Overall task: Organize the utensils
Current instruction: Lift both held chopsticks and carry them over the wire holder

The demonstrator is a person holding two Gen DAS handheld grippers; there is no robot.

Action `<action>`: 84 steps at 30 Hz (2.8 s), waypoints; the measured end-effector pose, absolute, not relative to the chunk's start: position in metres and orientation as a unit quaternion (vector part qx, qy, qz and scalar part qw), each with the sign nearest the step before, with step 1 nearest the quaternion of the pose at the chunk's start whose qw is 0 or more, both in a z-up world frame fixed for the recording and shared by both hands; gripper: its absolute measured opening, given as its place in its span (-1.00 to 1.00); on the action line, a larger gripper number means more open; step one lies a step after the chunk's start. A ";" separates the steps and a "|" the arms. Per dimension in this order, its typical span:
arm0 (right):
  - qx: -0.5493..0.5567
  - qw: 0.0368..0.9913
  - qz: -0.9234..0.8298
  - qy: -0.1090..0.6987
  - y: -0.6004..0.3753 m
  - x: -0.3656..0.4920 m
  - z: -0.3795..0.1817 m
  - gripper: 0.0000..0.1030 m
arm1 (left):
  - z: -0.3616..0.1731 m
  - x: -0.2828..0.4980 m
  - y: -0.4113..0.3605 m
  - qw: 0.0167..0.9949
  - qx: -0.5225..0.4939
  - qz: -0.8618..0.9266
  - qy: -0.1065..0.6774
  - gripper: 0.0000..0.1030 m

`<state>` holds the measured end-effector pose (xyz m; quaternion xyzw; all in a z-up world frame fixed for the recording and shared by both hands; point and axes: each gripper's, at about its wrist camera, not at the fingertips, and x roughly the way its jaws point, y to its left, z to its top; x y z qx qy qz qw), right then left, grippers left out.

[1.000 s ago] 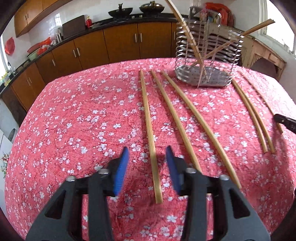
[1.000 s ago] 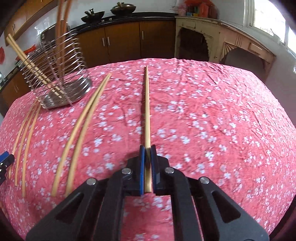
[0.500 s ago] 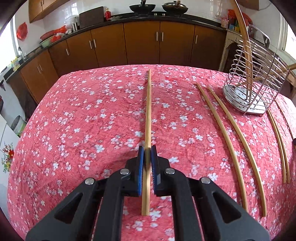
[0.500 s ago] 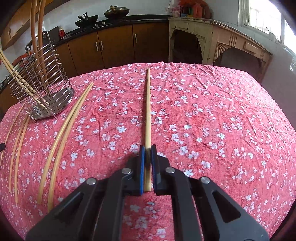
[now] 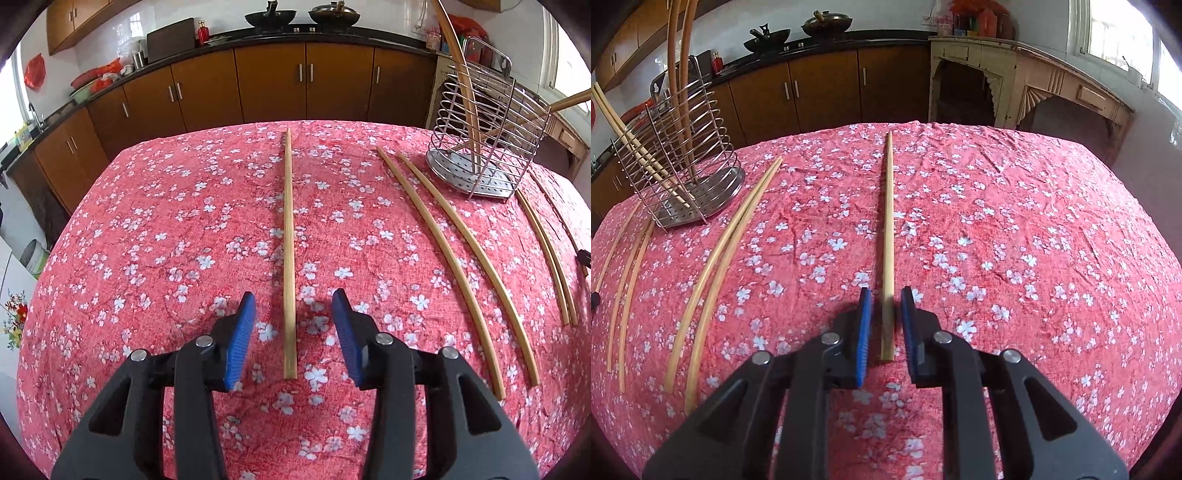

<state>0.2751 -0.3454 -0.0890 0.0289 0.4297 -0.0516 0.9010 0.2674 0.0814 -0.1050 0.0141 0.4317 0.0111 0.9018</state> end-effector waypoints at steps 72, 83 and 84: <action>0.084 0.974 0.142 0.156 -0.283 0.183 0.209 -0.86 | 0.152 0.197 0.047 0.989 -0.033 -0.044 0.137 -0.87; 0.080 0.984 0.116 0.107 -0.257 0.246 0.251 -0.86 | 0.217 0.238 -0.002 0.994 -0.066 -0.061 0.057 -0.87; 0.084 0.984 0.115 0.106 -0.257 0.255 0.252 -0.86 | 0.217 0.244 -0.005 0.994 -0.069 -0.060 0.053 -0.87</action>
